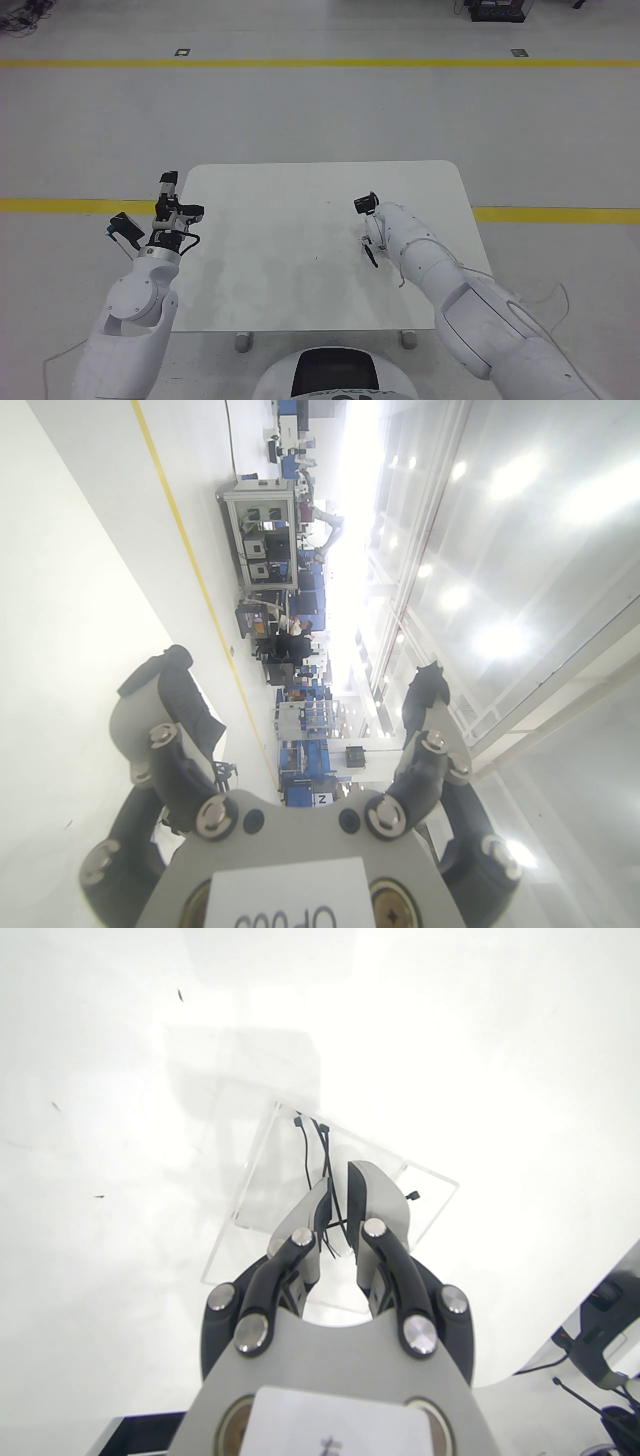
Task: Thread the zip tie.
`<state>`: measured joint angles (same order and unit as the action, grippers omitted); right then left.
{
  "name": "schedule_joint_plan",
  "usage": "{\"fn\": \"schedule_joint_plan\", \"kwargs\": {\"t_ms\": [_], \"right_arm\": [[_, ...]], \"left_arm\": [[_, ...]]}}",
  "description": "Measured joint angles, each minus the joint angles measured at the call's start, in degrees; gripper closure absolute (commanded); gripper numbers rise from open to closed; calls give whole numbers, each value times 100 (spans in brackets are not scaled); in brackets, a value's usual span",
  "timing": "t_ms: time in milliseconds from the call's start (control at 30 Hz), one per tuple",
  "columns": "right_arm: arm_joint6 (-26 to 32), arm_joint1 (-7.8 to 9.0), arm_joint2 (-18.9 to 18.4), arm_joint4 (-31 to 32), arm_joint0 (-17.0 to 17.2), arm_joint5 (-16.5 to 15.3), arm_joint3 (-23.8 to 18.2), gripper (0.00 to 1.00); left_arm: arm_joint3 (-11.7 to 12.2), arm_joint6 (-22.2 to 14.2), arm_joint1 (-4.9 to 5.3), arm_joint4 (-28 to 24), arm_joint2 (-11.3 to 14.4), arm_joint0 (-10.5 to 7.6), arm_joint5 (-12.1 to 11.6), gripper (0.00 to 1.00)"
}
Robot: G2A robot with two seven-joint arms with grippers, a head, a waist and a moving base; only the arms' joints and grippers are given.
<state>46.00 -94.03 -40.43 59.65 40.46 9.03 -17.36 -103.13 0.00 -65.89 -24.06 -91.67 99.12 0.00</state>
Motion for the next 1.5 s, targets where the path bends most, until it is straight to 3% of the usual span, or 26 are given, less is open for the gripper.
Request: {"fn": "schedule_joint_plan", "kwargs": {"t_ms": [433,767,1033,1500], "right_arm": [[15,-17,-63,-14,-7,-88,47,87],[23,-28,-102,-6,-12,-120,103,100],[1,-28,-149,-19,-41,-115,130,100],[180,113,-285,104,-40,-101,-400,100]], "left_arm": [[0,0,0,0,0,0,0,0],[0,0,0,0,0,0,0,0],[0,0,0,0,0,0,0,0],[0,0,0,0,0,0,0,0]]}}
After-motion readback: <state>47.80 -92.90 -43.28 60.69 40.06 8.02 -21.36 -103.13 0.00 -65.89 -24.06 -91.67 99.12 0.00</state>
